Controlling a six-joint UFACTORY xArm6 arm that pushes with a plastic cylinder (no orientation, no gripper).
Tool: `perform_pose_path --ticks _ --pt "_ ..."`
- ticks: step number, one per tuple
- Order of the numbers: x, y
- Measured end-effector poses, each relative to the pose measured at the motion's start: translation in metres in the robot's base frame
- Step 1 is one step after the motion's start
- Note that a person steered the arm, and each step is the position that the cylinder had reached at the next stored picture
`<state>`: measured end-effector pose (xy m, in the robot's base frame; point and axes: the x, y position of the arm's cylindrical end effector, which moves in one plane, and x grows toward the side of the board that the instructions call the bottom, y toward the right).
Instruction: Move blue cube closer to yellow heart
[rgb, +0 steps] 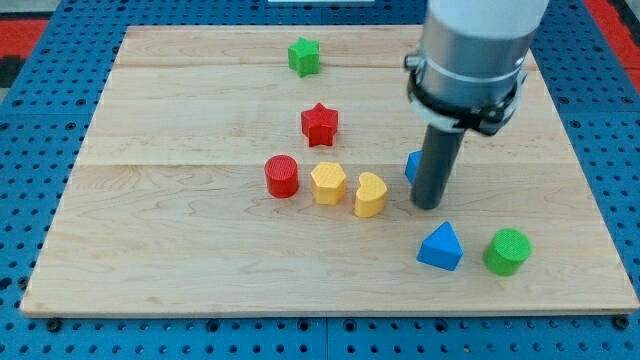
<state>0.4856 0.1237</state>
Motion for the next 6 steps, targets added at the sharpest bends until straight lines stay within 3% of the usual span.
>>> perform_pose_path --ticks 1,2,3,5,6 --pt "-0.024 0.071" --pt "-0.071 0.075" --pt "-0.069 0.027" --pt "-0.006 -0.011" --pt "-0.014 -0.017"
